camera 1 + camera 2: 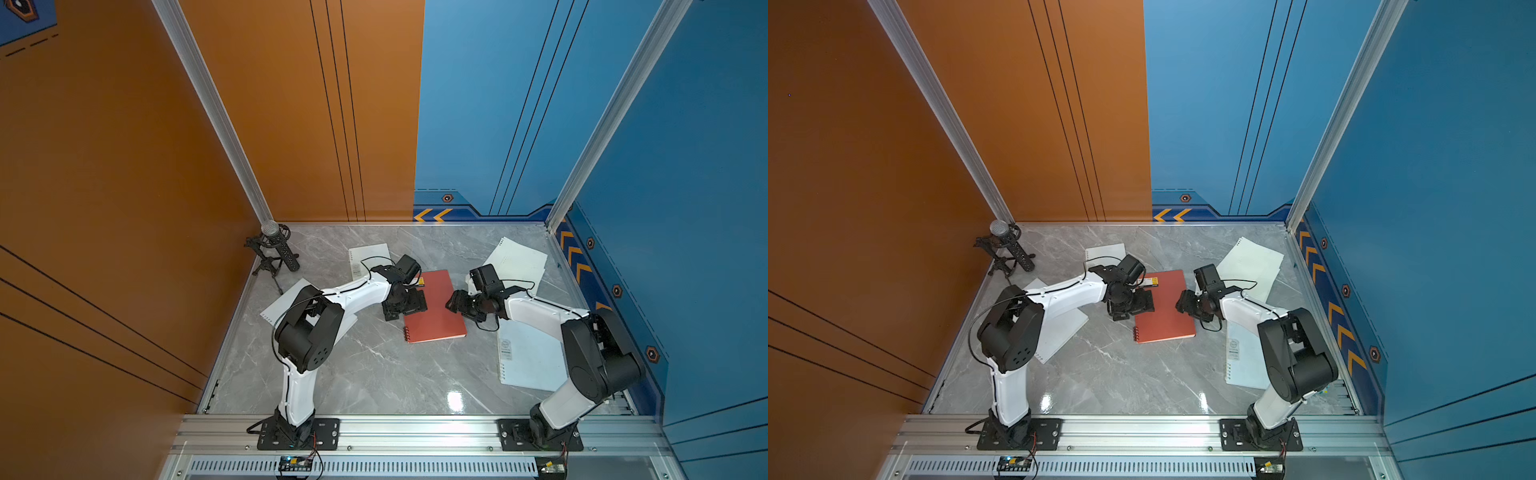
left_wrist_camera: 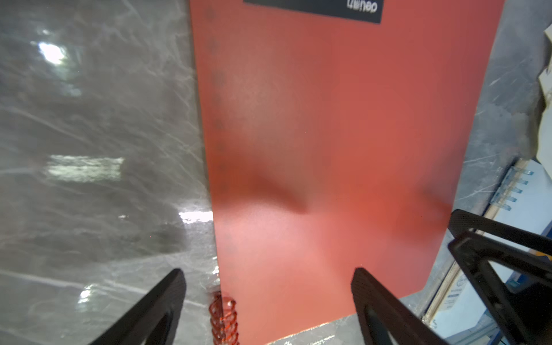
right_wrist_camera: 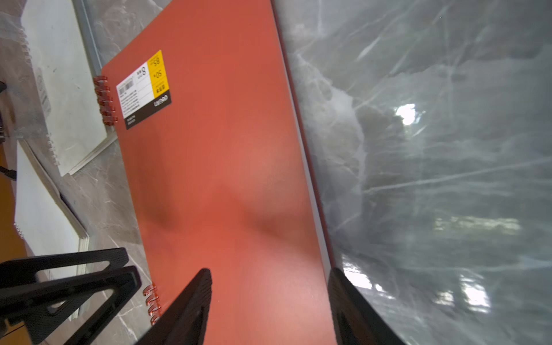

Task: Tear off pages from different notebooks
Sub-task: Open the notebook at the center of the board.

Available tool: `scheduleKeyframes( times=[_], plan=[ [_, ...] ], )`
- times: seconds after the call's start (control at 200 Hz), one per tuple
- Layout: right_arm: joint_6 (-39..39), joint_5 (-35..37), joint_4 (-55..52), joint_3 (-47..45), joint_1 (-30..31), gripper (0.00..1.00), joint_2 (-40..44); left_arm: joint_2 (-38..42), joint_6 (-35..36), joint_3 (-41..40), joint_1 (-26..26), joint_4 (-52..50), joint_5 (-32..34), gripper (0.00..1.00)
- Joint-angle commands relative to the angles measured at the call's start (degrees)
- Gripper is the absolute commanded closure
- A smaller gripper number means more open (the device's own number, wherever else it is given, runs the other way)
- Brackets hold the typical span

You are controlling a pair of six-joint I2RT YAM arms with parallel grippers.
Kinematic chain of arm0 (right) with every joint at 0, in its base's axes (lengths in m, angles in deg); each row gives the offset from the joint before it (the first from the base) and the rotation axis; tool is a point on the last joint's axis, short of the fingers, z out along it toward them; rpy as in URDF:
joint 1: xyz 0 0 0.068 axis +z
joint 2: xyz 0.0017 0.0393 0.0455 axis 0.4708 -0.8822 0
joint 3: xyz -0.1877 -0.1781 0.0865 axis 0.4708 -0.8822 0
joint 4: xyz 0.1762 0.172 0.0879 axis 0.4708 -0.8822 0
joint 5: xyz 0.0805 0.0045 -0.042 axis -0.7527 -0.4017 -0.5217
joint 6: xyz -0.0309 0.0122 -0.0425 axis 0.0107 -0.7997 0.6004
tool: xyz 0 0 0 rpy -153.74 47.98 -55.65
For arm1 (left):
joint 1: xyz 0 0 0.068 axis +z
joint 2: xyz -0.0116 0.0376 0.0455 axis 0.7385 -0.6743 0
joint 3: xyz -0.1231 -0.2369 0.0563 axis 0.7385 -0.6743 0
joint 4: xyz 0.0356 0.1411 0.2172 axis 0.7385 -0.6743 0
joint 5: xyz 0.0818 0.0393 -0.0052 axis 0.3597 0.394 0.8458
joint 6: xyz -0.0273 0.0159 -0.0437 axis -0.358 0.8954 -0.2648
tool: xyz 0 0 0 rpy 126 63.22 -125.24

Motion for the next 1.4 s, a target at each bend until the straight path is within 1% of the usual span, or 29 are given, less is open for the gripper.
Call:
scheduleKeyframes(
  times=[0.0, 0.175, 0.255, 0.35, 0.42, 0.506, 0.621, 0.701, 0.721, 0.806, 0.831, 0.891, 0.926, 1.031, 1.081, 1.146, 1.276, 1.316, 1.396],
  plan=[
    [-1.4, -3.5, 3.1, 0.6, 0.1, 0.35, 2.3, 0.4, -0.4, 0.1, 0.9, 1.5, -3.7, 0.10],
    [-5.4, -8.8, 8.8, 0.2, 0.1, 0.35, 2.8, 2.7, -0.9, -0.4, 1.3, 2.4, -4.7, 0.10],
    [-9.7, -11.9, 14.1, -0.4, 0.1, 0.35, 2.7, 4.0, -1.0, -1.1, 1.9, 2.8, -5.2, 0.10],
    [-16.4, -14.6, 22.9, -1.5, 0.3, 0.35, 2.2, 5.8, -1.2, -2.9, 3.1, 3.5, -5.5, 0.10],
    [-20.3, -15.3, 27.8, -1.5, 0.8, 0.35, 1.0, 7.3, -1.6, -4.6, 4.2, 4.2, -5.8, 0.09],
    [-22.9, -15.5, 31.5, -0.2, 2.0, 0.35, -1.3, 9.8, -2.2, -7.3, 6.0, 5.5, -6.4, 0.10],
    [-24.3, -14.9, 33.6, 3.0, 4.0, 0.36, -4.0, 15.9, -0.2, -10.2, 8.2, 5.5, -3.8, 0.10],
    [-23.7, -14.8, 33.9, 6.7, 6.1, 0.36, -5.7, 20.9, 0.5, -12.8, 11.1, 5.6, -2.9, 0.09],
    [-23.2, -14.8, 33.6, 7.9, 6.8, 0.36, -6.1, 22.0, 0.5, -13.3, 11.9, 5.5, -2.8, 0.07],
    [-20.7, -14.7, 31.2, 13.3, 9.6, 0.35, -8.3, 25.3, 0.9, -14.1, 16.3, 5.6, -3.0, 0.05],
    [-20.0, -14.7, 30.4, 14.6, 10.2, 0.35, -9.0, 25.7, 1.1, -13.8, 17.3, 5.6, -3.1, 0.02],
    [-19.0, -14.3, 29.9, 16.6, 11.5, 0.35, -10.2, 25.3, 1.9, -12.2, 19.4, 5.9, -3.2, 0.00],
    [-18.8, -13.7, 30.2, 17.2, 12.0, 0.34, -10.6, 24.3, 2.3, -11.0, 20.2, 6.8, -3.8, 0.00],
    [-17.4, -10.9, 30.0, 17.8, 13.4, 0.33, -10.8, 18.4, 4.1, -8.5, 20.7, 12.7, -3.6, 0.00],
    [-17.2, -10.4, 30.6, 17.1, 13.6, 0.33, -10.7, 14.3, 3.0, -6.7, 21.4, 13.9, -5.4, 0.01],
    [-18.4, -10.4, 34.4, 14.2, 13.4, 0.33, -9.6, 10.9, 0.6, -5.7, 21.9, 16.8, -8.6, 0.04],
    [-18.8, -8.9, 40.1, 7.6, 12.2, 0.32, -6.4, 12.7, -3.9, -9.5, 21.9, 28.8, -8.2, 0.05],
    [-18.8, -8.5, 40.9, 6.7, 11.8, 0.31, -6.1, 12.9, -5.2, -9.6, 22.2, 29.3, -7.9, 0.05],
    [-18.9, -9.5, 43.0, 6.6, 11.4, 0.32, -7.0, 12.3, -6.9, -9.0, 22.6, 29.4, -9.4, 0.05]
  ],
)
